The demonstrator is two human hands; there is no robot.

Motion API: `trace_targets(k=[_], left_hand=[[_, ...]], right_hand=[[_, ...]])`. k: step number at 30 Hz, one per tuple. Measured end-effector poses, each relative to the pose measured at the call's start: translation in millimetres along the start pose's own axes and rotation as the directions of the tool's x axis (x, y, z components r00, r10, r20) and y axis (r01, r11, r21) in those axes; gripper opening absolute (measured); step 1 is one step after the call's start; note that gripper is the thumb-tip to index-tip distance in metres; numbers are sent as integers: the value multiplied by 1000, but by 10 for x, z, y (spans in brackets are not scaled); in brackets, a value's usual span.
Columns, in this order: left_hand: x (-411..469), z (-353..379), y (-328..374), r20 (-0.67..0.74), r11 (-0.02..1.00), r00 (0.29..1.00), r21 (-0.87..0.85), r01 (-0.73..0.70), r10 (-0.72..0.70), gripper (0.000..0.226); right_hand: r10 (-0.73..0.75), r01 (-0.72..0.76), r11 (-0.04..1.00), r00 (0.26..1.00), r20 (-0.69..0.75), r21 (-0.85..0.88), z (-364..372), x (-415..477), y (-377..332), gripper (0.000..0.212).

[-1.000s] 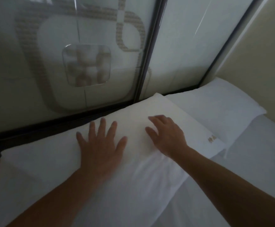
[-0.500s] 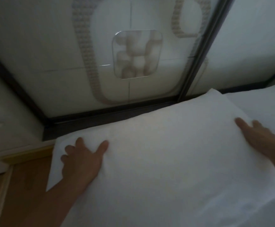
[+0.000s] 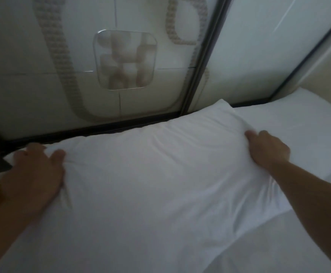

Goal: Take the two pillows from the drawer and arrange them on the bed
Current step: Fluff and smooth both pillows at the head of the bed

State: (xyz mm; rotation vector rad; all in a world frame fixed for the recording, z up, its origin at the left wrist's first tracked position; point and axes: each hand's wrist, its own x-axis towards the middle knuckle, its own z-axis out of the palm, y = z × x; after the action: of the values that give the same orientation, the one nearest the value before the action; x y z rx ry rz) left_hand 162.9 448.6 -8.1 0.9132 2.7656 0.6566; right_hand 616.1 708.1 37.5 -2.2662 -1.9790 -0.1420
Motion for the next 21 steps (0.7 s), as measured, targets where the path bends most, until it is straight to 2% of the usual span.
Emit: trace_targets(k=[3, 5, 7, 8, 9, 11, 13, 14, 15, 16, 18, 19, 20, 21], left_hand=[[-100, -36, 2, 130, 994, 990, 96, 45, -58, 61], [-227, -49, 116, 97, 970, 994, 241, 24, -49, 63], [-371, -62, 392, 11, 952, 995, 288, -101, 102, 61], [-430, -35, 576, -17, 940, 979, 285, -188, 201, 63], [-502, 11, 782, -36, 923, 956, 273, -271, 292, 65], [-664, 170, 1134, 2, 883, 910, 241, -402, 414, 69], [-796, 402, 1177, 115, 864, 896, 236, -445, 430, 72], [-820, 497, 1055, 180, 863, 899, 257, -434, 399, 74], [-825, 557, 880, 230, 871, 910, 284, -401, 344, 78], [-817, 580, 708, 252, 885, 926, 304, -352, 281, 81], [-833, 527, 434, 257, 900, 946, 335, -277, 196, 84], [-867, 456, 377, 249, 903, 951, 339, -263, 184, 85], [-933, 382, 375, 234, 909, 953, 326, -261, 191, 86], [-1034, 334, 403, 216, 911, 952, 305, -279, 219, 86]], right_hand=[[-8, 8, 1000, 1000, 12, -12, -20, -75, 20, 62], [-26, 28, 999, 999, 47, -46, 45, -181, -41, 64], [-131, 132, 991, 986, 103, -6, 54, -265, -252, 69], [-237, 233, 971, 966, 103, 51, 34, -321, -426, 70], [-368, 358, 927, 927, 80, 114, 15, -409, -642, 71], [-611, 591, 772, 792, 17, 235, -10, -666, -1076, 74], [-792, 763, 602, 608, 52, 237, 114, -973, -1309, 70], [-832, 810, 555, 543, 116, 190, 216, -1073, -1293, 67], [-824, 817, 562, 539, 172, 129, 290, -1057, -1181, 64], [-771, 778, 625, 601, 211, 65, 332, -933, -1040, 61], [-571, 595, 803, 778, 264, -18, 270, -619, -841, 60], [-506, 526, 850, 821, 264, -8, 185, -526, -815, 62], [-509, 514, 857, 834, 213, 34, 117, -510, -851, 65], [-570, 563, 822, 814, 113, 91, 73, -599, -918, 67]])
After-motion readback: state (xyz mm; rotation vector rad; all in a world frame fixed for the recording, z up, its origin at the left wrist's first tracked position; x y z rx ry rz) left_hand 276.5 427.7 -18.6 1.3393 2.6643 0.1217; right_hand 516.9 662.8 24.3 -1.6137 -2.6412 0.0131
